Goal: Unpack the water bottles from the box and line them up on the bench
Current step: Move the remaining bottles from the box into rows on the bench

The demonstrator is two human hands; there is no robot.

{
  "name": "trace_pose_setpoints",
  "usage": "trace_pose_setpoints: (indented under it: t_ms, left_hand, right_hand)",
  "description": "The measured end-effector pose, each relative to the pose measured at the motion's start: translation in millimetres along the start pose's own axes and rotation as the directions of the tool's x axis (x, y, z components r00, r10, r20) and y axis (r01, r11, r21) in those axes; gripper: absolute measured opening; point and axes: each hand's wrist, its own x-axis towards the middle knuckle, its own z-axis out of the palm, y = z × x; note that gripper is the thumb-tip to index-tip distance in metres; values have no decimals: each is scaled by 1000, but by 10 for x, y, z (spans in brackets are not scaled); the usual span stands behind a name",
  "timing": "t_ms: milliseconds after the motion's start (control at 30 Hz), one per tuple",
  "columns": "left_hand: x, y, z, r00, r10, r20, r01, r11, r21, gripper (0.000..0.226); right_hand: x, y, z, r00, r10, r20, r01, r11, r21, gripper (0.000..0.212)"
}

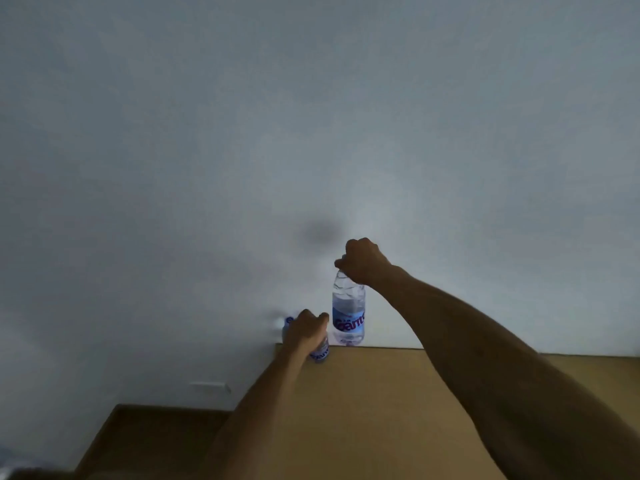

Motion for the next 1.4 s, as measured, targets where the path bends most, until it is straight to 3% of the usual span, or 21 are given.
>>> trace_pose_setpoints:
  t_ms: [33, 167, 267, 333, 467, 733, 800, 967, 1200, 1400]
  left_hand:
    - [79, -70, -21, 996, 42, -73, -30, 987, 157, 37]
    - [375, -322, -124, 979, 133, -157, -65, 923, 380, 25]
    - [601, -473, -119, 976, 159, -148, -58, 849, 525, 32]
    - [759, -597, -60, 985, 127, -118, -38, 824, 565, 38]
    - [1023, -825, 119, 997, -16, -78, 55, 847, 528, 59]
    - [1447, -1000, 382, 980, -172, -101, 196, 930, 310, 108]
    - [1499, -1011, 417, 984, -165, -64, 176, 940, 290, 115]
    - [1648, -1068, 428, 994, -92, -55, 105, 939, 329, 105]
    - [1841, -1001, 429, 999, -27, -35, 35, 971, 236, 107]
    - [1844, -1109, 451, 997, 53, -62, -35, 963, 267, 118]
  right_hand:
    - [22, 66, 136, 1000, -8, 24, 9, 1000, -25, 30]
    - [185, 343, 612, 991, -36, 126, 49, 994, -100, 26]
    - [347, 523, 901, 980, -18, 197, 37, 995, -93, 16]
    - [434, 594, 1118, 969, -21, 247, 43, 996, -84, 27]
    - [443, 675, 1590, 947, -58, 315, 87, 993, -78, 7]
    - [574, 651, 2230, 932, -129, 338, 162, 984, -72, 17]
    - [618, 647, 2252, 942, -110, 317, 136, 989, -63, 15]
    - [702, 601, 2227, 953, -23, 303, 47, 996, -74, 12]
    - [686, 435, 2391, 892, 162, 422, -68, 971, -228, 38]
    - [804, 349, 2402, 904, 169, 393, -58, 959, -279, 29]
